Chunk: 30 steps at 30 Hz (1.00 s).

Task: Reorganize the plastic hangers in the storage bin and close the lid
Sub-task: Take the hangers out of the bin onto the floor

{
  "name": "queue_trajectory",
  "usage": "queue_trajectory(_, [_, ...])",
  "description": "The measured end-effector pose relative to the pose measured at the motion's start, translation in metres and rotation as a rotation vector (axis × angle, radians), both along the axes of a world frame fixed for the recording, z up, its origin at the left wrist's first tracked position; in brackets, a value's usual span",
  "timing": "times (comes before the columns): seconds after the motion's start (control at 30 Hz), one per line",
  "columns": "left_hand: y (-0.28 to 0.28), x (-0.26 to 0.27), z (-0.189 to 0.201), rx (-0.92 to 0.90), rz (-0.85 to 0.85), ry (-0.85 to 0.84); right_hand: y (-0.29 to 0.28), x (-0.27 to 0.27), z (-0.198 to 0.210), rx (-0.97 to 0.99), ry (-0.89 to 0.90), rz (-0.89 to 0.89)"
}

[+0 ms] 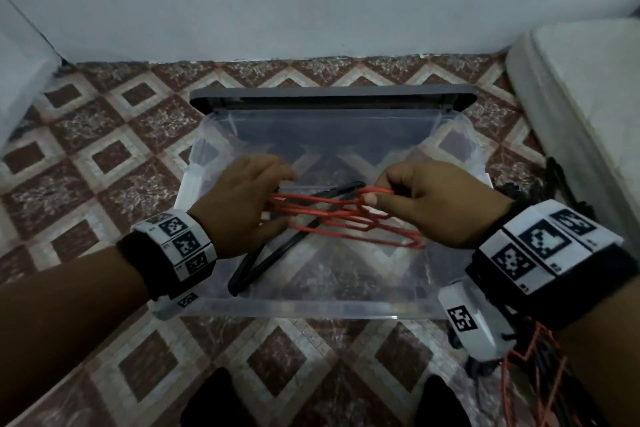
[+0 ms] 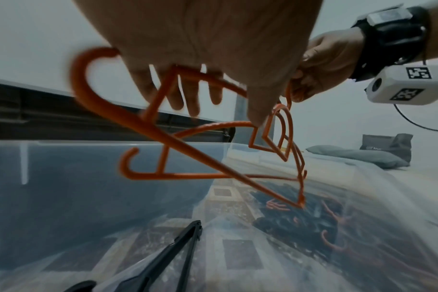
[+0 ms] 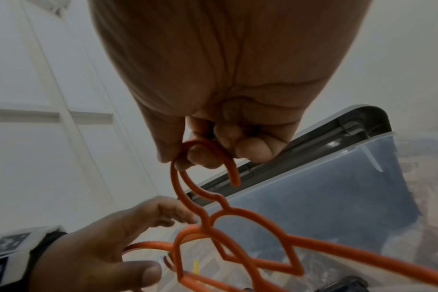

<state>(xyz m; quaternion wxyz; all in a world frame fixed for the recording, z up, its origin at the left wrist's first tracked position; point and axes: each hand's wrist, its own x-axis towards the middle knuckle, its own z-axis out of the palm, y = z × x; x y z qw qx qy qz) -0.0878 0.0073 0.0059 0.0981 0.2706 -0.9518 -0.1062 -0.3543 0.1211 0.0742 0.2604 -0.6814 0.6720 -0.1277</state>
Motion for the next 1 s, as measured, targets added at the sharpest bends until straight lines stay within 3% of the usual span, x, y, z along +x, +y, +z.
queue_trajectory(0.17, [0.008,-0.018,-0.008,0.173,-0.065,-0.2,-0.001,0.0,-0.005,0.005,-0.083,0.007])
queue_trajectory(0.33, [0.011,-0.014,-0.012,0.352,0.014,-0.141,0.005,-0.01,-0.005,0.029,0.0,0.059])
queue_trajectory(0.6, [0.006,-0.029,-0.005,0.724,-0.007,-0.277,0.011,-0.028,-0.014,-0.006,0.061,-0.039])
queue_trajectory(0.8, [-0.004,-0.08,-0.023,0.538,0.006,-0.324,0.012,-0.063,-0.026,0.073,0.084,-0.315])
queue_trajectory(1.0, [-0.006,-0.128,-0.084,0.346,0.048,-0.326,0.015,-0.087,-0.03,0.058,0.078,-0.443])
